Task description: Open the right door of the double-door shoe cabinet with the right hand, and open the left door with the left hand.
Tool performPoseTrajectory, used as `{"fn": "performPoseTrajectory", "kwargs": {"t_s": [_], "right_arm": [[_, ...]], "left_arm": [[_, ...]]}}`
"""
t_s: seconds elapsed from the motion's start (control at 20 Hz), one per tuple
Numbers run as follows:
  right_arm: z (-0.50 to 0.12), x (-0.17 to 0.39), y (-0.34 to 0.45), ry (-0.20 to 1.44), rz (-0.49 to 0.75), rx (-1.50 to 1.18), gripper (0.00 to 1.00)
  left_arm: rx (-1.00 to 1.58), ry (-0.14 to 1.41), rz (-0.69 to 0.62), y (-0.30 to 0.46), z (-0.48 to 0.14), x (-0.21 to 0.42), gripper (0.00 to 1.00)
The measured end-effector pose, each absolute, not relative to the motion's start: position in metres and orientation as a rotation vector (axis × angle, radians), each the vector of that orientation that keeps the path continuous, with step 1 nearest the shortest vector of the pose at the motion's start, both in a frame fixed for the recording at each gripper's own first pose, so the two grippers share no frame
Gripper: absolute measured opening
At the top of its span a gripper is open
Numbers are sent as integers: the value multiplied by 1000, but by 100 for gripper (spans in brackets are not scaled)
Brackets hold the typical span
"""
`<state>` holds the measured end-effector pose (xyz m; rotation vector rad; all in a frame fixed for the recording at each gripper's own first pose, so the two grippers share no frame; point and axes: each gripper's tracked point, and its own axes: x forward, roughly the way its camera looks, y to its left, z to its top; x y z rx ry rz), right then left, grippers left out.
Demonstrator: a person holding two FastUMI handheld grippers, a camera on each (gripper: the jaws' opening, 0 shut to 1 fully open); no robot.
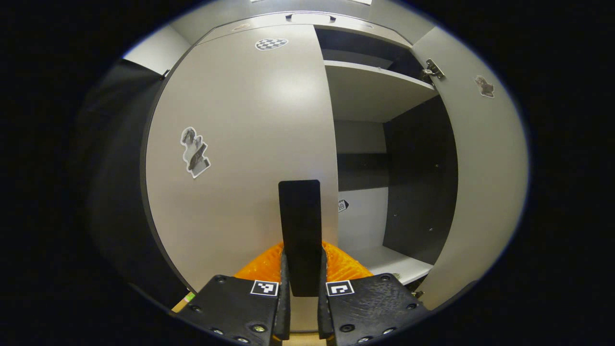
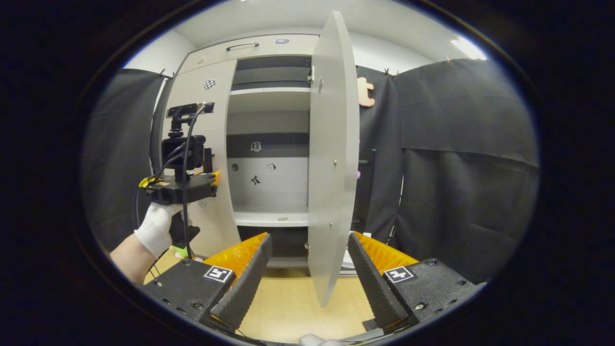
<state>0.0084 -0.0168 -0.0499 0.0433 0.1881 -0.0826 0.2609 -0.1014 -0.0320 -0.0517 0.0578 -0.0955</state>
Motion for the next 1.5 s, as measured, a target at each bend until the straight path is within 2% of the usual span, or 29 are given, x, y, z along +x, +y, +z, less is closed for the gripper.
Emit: {"fn": "performPoseTrajectory", "kwargs": {"t_s": [0.15,0.25,0.75,1.5], "right_arm": [[-49,7,-15,186,-67,47,99],[-46,3,-13,180,-55,44,100],[-45,-14,2,163,27,42,99],[-51,-33,43,159,125,53,100]], "left_arm": [[-62,65,-101,-102,-32,258,8],[-62,63,-105,-102,-32,254,4],[-80,74,-149,-90,-28,210,4],[-78,89,-150,-22,-30,125,4]]}}
